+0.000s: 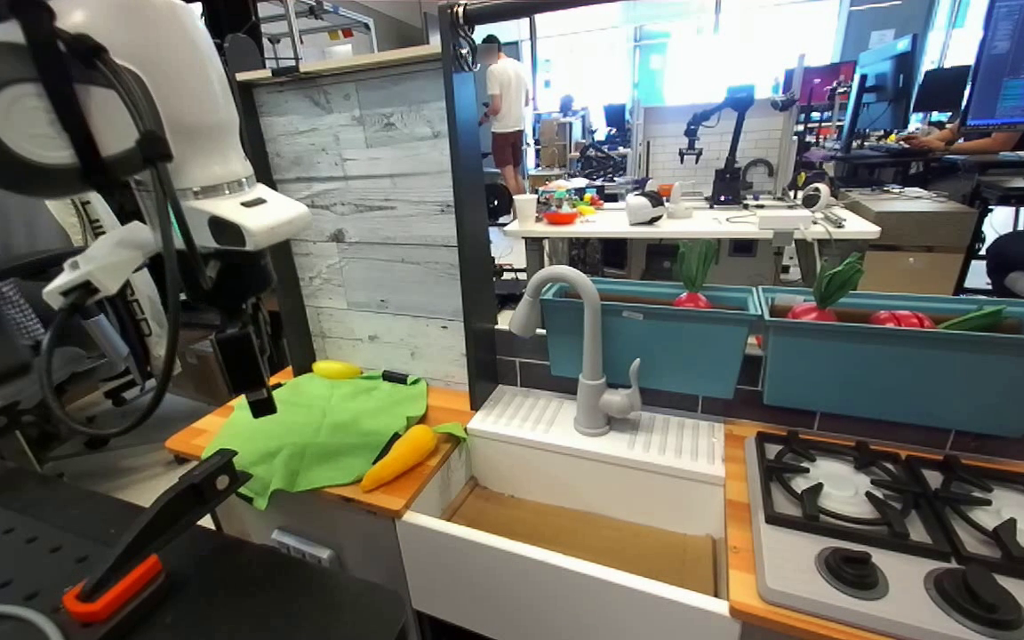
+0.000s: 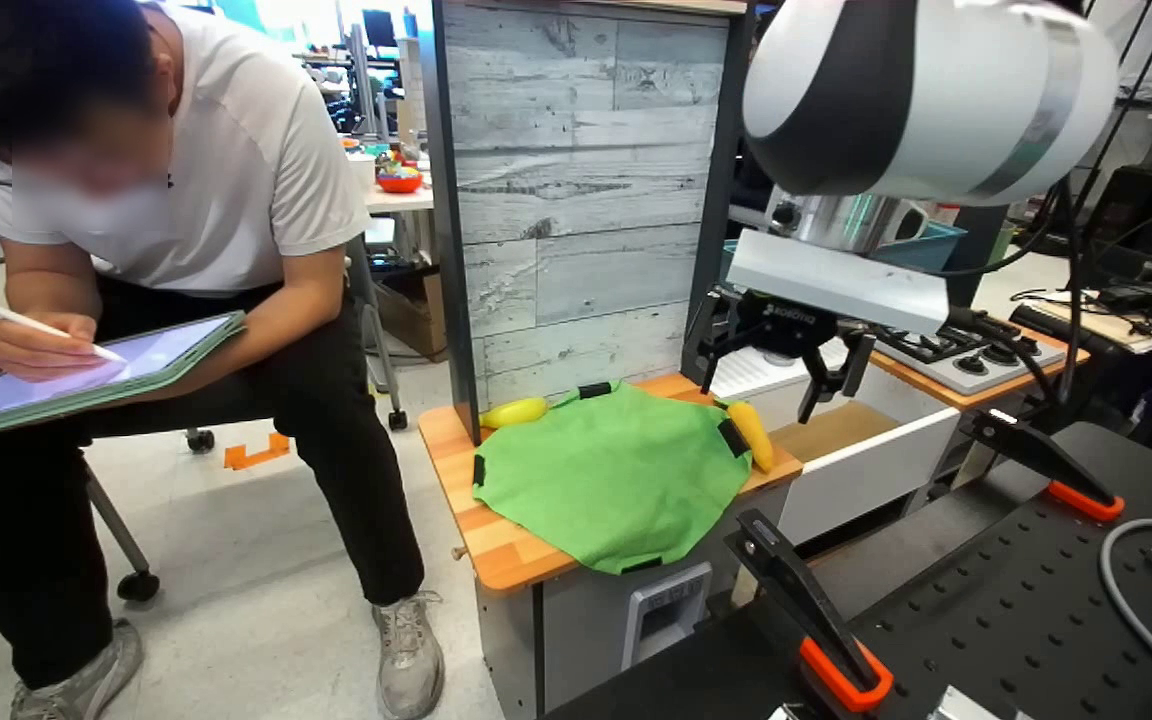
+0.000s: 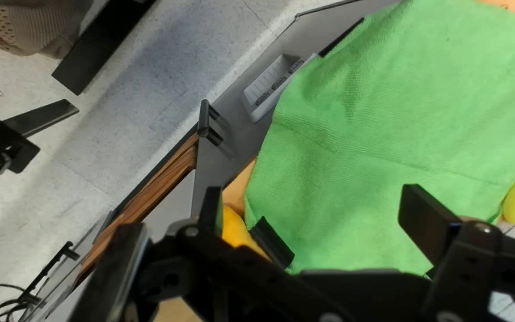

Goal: Move the green towel to the right

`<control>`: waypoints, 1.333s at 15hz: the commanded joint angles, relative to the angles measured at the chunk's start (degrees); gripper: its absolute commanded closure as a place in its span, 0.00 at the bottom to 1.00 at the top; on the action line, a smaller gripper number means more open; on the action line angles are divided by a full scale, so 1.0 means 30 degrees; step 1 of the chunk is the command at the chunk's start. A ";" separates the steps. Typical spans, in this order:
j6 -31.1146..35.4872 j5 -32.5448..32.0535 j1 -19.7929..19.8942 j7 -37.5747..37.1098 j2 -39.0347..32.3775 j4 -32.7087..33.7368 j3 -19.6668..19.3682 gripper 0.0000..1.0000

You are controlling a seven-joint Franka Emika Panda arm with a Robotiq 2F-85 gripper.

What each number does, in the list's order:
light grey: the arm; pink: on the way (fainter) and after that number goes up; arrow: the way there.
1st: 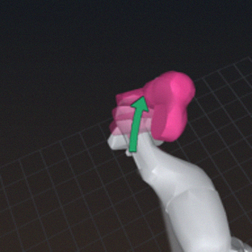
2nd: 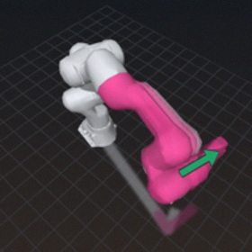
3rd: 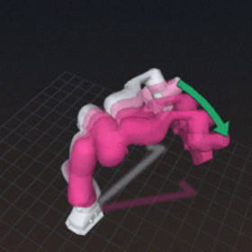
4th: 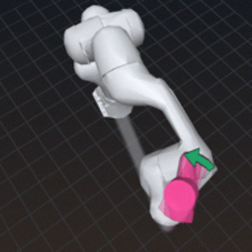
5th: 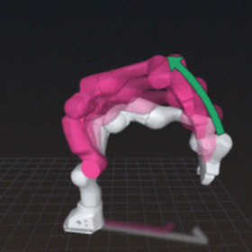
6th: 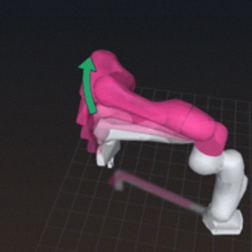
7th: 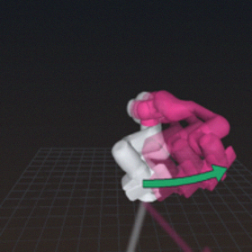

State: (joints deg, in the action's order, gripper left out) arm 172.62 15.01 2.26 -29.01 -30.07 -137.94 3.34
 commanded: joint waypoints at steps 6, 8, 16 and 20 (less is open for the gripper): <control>-0.1744 0.1336 -0.0565 0.0218 -0.5407 0.6596 -0.0048 0.00; -0.2369 0.1386 -0.0770 0.0199 -0.6271 0.7780 0.0030 0.00; -0.4217 0.1325 -0.2175 -0.0209 -0.9012 1.1308 -0.0168 0.00; -0.4879 0.1214 -0.2629 -0.0376 -1.0178 1.2651 -0.0340 0.00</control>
State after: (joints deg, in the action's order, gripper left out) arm 160.67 17.36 -4.00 -29.87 -57.59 -104.53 3.46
